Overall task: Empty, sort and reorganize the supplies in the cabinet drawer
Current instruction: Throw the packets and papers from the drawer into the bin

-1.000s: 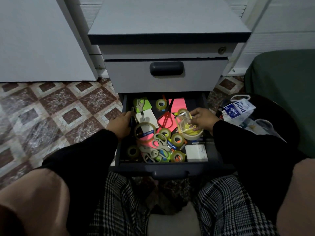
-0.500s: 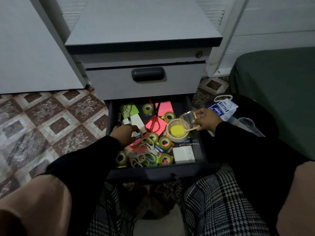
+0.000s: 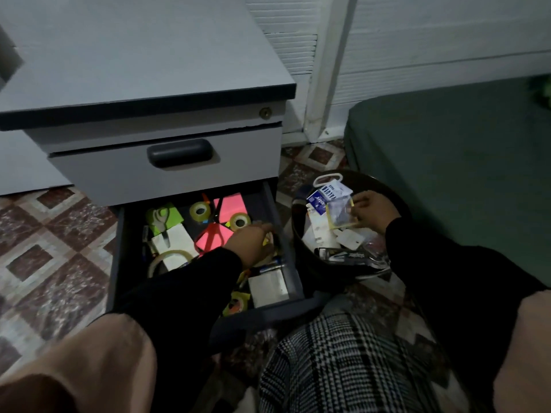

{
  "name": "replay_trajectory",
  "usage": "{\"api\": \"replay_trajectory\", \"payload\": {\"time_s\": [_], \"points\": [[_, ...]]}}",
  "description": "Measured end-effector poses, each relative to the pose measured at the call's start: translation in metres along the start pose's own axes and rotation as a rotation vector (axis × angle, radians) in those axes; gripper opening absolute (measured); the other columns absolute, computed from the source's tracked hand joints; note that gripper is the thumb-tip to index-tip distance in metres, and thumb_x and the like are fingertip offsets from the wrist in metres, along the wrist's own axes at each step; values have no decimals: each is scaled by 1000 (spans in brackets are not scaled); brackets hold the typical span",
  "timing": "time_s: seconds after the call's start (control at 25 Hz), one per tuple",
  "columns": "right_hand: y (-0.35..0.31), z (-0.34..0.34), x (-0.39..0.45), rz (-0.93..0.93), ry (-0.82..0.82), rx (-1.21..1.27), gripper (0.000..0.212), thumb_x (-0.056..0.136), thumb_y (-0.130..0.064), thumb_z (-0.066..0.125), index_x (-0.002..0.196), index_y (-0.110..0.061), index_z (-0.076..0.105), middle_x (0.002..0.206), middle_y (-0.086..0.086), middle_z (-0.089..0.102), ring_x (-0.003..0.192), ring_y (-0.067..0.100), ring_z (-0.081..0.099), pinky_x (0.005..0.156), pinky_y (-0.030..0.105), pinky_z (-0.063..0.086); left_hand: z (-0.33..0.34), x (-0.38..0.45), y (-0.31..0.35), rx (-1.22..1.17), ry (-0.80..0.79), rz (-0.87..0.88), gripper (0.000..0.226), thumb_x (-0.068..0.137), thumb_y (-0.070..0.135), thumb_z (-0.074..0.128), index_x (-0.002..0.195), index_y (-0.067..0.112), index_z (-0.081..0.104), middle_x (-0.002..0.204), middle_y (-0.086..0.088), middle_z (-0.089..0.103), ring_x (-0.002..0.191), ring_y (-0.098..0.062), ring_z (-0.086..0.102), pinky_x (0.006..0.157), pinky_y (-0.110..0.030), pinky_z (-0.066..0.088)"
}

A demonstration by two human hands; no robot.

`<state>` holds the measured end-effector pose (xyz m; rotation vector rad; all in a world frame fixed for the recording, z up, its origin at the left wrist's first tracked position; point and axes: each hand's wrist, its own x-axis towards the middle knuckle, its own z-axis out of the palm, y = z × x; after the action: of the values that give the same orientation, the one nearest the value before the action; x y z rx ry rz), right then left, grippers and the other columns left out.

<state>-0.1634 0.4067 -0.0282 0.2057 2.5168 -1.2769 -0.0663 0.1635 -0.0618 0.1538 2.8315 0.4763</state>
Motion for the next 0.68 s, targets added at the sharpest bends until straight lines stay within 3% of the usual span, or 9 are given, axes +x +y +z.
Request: {"api": "replay_trajectory", "payload": {"time_s": [0.08, 0.16, 0.24, 0.32, 0.4, 0.44, 0.56, 0.68], "points": [[15, -13, 3, -22, 21, -191, 40, 83, -3, 65, 122, 1, 53, 99, 12, 57, 97, 26, 56, 88, 39, 48, 0, 10, 19, 64, 80, 52, 40, 93, 32, 51, 130, 16, 49, 137, -7, 45, 122, -27, 47, 96, -33, 39], [25, -23, 1, -37, -34, -291, 42, 81, -7, 69, 121, 2, 56, 106, 14, 60, 96, 24, 55, 82, 32, 48, 0, 17, 33, 125, 112, 105, 42, 93, 38, 50, 132, 23, 49, 145, 0, 37, 131, -22, 38, 104, -33, 31], [28, -33, -8, -68, -237, -384, 35, 81, -13, 72, 112, -3, 63, 101, 7, 61, 92, 18, 55, 67, 19, 46, 2, 23, 43, 213, 59, 175, 42, 93, 39, 49, 134, 30, 48, 147, 5, 35, 136, -16, 32, 108, -35, 22], [27, -37, -20, -82, -484, -626, 37, 77, -23, 76, 111, -11, 65, 101, 2, 61, 94, 14, 55, 73, 18, 45, 7, 27, 49, 337, -13, 231, 39, 94, 39, 47, 132, 35, 49, 144, 8, 41, 135, -15, 33, 107, -35, 21], [30, -37, -29, -91, -625, -923, 45, 75, -23, 77, 116, -12, 63, 112, 5, 63, 105, 18, 57, 77, 20, 42, 11, 30, 55, 420, -42, 231, 35, 94, 39, 45, 129, 37, 53, 136, 9, 49, 131, -18, 37, 102, -33, 27], [34, -36, -32, -123, -648, -1038, 45, 77, -21, 75, 119, -11, 61, 118, 7, 62, 110, 20, 57, 72, 18, 40, 12, 32, 58, 439, -33, 219, 33, 95, 38, 44, 126, 37, 55, 132, 8, 52, 129, -19, 39, 99, -32, 29], [45, -36, -30, -181, -601, -1152, 33, 87, -10, 62, 120, -8, 62, 122, 11, 63, 112, 24, 57, 77, 1, 31, 12, 39, 65, 442, 2, 189, 29, 94, 35, 46, 117, 34, 63, 123, 7, 59, 121, -21, 43, 93, -30, 33], [51, -39, -19, -190, -584, -1141, 28, 88, -8, 57, 114, -6, 66, 117, 11, 65, 112, 24, 58, 65, 4, 40, 7, 52, 66, 394, 8, 154, 27, 92, 35, 50, 115, 34, 65, 123, 7, 59, 121, -19, 44, 92, -29, 34]]}}
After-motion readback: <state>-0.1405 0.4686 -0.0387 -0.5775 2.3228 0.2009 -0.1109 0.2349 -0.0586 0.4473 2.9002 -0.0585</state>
